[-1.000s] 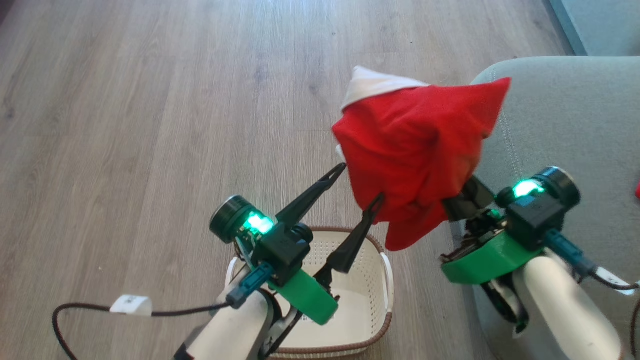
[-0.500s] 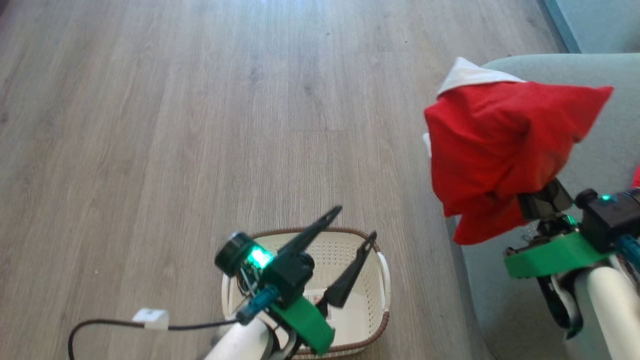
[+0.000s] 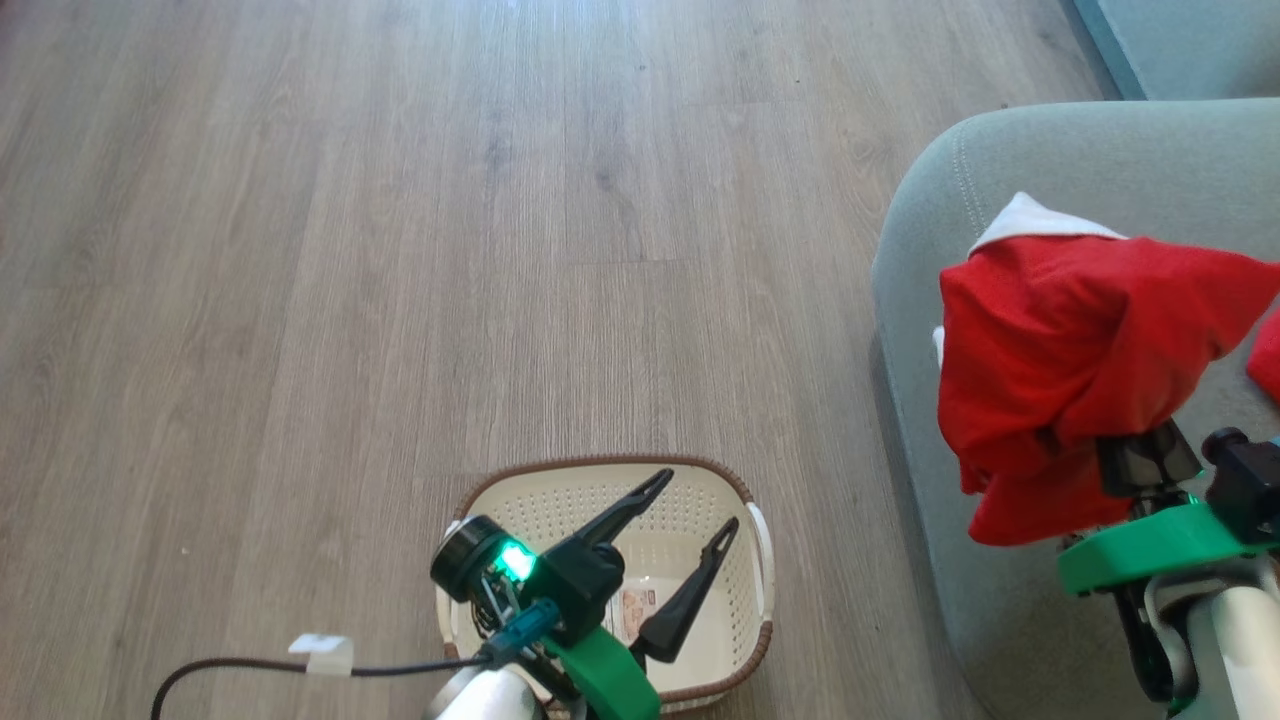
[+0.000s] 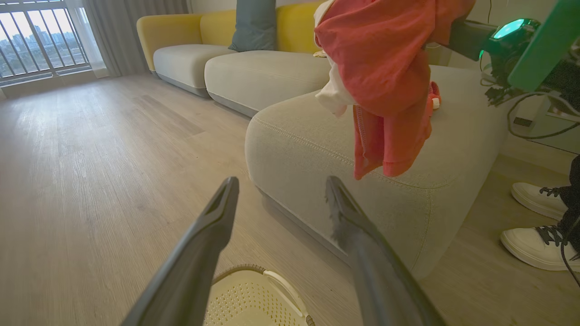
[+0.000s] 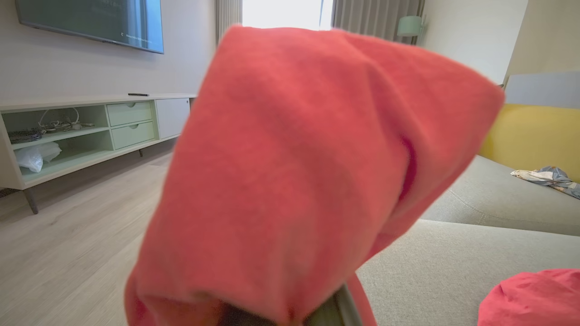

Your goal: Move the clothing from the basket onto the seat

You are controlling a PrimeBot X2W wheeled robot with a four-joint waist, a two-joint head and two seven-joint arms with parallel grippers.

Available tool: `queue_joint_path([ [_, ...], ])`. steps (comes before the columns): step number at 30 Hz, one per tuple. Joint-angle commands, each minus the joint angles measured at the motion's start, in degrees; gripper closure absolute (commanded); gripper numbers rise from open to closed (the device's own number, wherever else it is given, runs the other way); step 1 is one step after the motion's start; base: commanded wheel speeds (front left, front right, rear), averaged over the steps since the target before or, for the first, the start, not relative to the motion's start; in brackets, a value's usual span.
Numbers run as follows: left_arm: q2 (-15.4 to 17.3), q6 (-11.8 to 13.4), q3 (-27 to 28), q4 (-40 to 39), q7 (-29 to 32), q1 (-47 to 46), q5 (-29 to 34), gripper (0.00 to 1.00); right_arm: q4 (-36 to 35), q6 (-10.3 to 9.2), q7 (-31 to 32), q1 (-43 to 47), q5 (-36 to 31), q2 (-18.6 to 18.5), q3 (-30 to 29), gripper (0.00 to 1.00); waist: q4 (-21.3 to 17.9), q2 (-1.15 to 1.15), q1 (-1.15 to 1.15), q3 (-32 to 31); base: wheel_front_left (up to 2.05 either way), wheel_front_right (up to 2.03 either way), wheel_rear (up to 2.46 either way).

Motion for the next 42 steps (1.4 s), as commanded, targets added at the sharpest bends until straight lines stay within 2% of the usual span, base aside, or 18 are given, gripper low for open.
queue_joint_path([
  [1,-0.04,-0.03,1.54,-1.3,-0.28,-0.85,-0.09,0.0,-1.28,0.13,-0.38,-1.03,0.23,-0.18,0.59,1.0,-0.03,0.0,0.0,0.08,0.0,0.0,0.0],
  [16,-0.04,0.44,0.5,0.15,-0.28,-0.35,-1.7,0.0,0.41,0.13,-0.38,-1.34,0.31,-0.24,0.03,1.0,-0.4,0.0,0.0,0.51,0.0,0.0,0.0],
  [21,-0.04,0.7,0.53,0.07,-0.28,-0.3,-1.78,0.0,0.02,0.13,-0.38,-1.76,0.26,-0.35,-0.22,1.0,-1.94,0.0,0.0,0.75,0.0,0.0,0.0],
  [31,-0.04,0.99,0.03,-0.67,-0.28,-1.69,-1.76,0.0,-1.51,0.13,-0.38,-2.5,-0.05,-0.72,-1.34,1.0,-8.62,0.0,0.0,2.53,0.0,0.0,0.0],
  [42,-0.04,1.06,-2.05,-0.71,-0.28,-3.86,-1.6,0.0,-2.51,0.13,-0.38,-3.61,0.11,-0.1,-2.19,1.0,-19.3,0.0,0.0,5.81,0.0,0.0,0.0],
])
